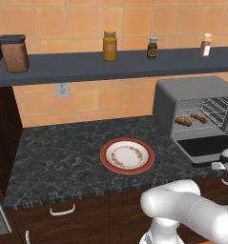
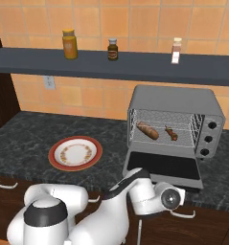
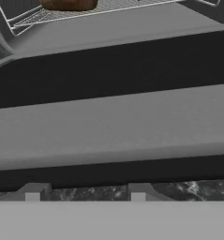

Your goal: Pick up the kebab skewer and baguette bread, and place them inside the toaster oven. Close the toaster oven door and start by setting the timer.

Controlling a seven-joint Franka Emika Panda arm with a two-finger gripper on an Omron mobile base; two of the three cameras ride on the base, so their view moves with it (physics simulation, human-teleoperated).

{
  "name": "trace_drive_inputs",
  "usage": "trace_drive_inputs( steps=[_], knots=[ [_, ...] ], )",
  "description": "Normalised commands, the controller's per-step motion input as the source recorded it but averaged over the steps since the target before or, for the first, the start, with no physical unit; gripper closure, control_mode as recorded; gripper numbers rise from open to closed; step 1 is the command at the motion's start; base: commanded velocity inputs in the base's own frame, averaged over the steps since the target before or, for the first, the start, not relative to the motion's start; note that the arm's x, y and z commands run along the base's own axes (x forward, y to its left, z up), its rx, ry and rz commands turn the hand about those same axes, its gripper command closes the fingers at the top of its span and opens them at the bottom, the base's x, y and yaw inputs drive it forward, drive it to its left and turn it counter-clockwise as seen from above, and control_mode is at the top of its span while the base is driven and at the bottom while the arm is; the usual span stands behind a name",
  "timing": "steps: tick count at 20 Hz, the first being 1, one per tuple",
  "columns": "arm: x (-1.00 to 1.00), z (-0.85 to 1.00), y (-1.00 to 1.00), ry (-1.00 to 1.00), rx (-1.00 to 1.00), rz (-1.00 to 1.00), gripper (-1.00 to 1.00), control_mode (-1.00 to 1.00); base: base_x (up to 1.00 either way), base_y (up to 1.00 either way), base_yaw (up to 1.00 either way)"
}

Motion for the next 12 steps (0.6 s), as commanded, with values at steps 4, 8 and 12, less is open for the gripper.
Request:
trace_drive_inputs(
  steps=[4,8,12],
  knots=[
    [1.0,0.96,0.46,-0.06,0.0,-0.05,-1.0,-1.0,0.0,0.0,0.0],
    [1.0,0.87,0.56,-0.05,0.0,-0.06,-1.0,-1.0,0.0,0.0,0.0],
    [1.0,0.78,0.6,-0.06,0.0,-0.06,-1.0,-1.0,0.0,0.0,0.0]
  ],
)
